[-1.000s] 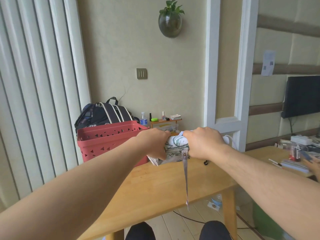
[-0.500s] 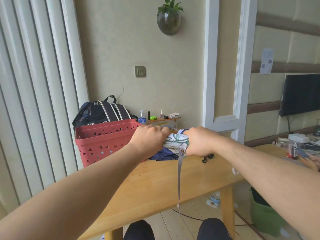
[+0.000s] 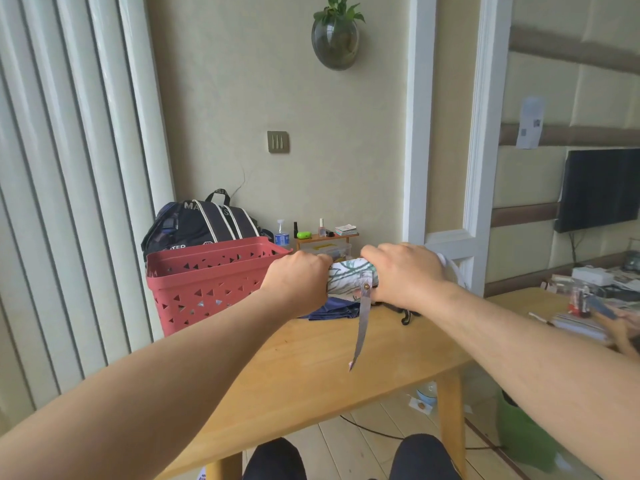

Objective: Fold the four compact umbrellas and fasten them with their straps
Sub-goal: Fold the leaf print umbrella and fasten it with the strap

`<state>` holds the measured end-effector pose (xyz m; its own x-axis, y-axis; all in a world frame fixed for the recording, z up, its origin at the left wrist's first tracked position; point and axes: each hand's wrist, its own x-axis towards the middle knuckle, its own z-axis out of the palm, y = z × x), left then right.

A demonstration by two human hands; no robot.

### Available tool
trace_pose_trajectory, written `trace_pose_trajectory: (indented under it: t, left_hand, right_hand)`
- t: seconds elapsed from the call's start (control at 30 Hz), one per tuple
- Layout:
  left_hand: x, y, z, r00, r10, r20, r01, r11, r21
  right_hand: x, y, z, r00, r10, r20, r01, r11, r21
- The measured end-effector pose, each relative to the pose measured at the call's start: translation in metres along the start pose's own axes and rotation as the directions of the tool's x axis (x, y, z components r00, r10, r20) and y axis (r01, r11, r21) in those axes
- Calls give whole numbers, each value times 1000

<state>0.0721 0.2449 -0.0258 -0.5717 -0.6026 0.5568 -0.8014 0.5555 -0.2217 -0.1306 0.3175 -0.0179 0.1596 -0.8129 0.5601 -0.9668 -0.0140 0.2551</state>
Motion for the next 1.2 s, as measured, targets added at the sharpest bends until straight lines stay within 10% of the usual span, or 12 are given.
trace_pose_trajectory:
  t: [0.4, 0.63, 0.87, 1.2]
  left_hand:
    - [0, -10, -4, 970, 114, 216, -103, 993, -62]
    - [-10, -6, 11, 984, 159, -74, -144, 972, 184]
    - [-11, -13, 13, 983, 167, -76, -146, 962, 231]
    - [-12, 0, 12, 996, -26, 91, 35, 995, -89]
  right_hand:
    - [-1, -6, 15, 997, -1, 81, 3, 1000, -28]
    - [0, -8, 15, 971, 113, 212, -131, 989, 72]
    - [-1, -3, 3, 945, 52, 323, -120, 974, 193]
    - [-11, 1, 17, 996, 65, -53, -68, 996, -53]
